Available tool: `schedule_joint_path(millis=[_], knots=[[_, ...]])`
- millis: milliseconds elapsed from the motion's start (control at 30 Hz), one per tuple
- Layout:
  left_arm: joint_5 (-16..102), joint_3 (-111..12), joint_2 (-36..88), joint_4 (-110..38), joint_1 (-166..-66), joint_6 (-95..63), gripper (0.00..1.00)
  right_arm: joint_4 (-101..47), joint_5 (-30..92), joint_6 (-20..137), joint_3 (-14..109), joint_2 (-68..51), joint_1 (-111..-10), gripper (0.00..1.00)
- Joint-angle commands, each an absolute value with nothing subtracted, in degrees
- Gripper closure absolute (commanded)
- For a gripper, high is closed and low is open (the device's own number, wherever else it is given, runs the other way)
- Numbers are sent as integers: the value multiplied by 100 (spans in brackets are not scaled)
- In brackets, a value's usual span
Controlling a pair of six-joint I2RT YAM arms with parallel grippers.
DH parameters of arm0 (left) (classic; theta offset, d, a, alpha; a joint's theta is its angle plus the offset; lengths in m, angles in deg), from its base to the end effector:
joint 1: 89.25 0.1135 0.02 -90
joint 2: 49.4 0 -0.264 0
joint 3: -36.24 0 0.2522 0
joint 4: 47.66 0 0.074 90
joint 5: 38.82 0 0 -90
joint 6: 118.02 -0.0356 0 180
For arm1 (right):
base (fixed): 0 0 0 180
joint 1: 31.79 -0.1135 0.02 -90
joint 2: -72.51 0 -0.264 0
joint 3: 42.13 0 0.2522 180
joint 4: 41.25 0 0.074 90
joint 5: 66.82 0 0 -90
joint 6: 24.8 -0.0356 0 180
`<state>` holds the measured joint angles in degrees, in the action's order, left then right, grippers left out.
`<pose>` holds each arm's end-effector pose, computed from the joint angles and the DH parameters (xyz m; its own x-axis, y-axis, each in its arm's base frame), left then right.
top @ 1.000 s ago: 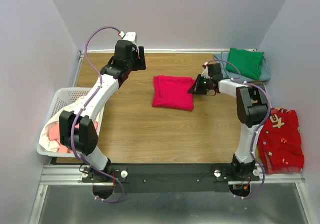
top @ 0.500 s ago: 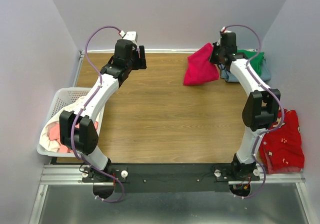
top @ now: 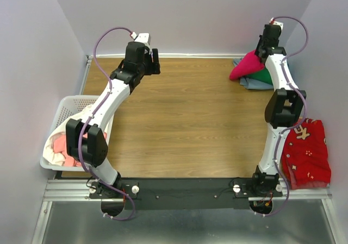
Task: Fold and stack the t-shirts
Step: Neatly place the folded tshirt to the corner
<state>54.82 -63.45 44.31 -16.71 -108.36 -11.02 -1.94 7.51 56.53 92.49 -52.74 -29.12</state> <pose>0.3666 -0.1246 0.3570 -0.4611 -0.1490 -0.8748 0.1438 0.9602 -0.2394 0.5140 -0.0336 0.3161 -0.4508 0.1663 -0.8770 0.3506 0.9365 -0.0026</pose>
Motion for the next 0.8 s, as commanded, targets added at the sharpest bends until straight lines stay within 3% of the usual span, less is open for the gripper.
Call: schedule_joint_path(millis=[0,500,767], knots=[[5355,-6611,4543,-1667,-10806,-1158,25,-191,393,5633,9854,-5791,-2582,99],[5276,-7226,5061,-1456,-10797,-1184,25,-182,-775,5474,10734,-6301,-2002,99],[5232,-7349,5229,-1456,-10797,-1158,25,-138,-530,5071,9515,-6188,-2002,99]])
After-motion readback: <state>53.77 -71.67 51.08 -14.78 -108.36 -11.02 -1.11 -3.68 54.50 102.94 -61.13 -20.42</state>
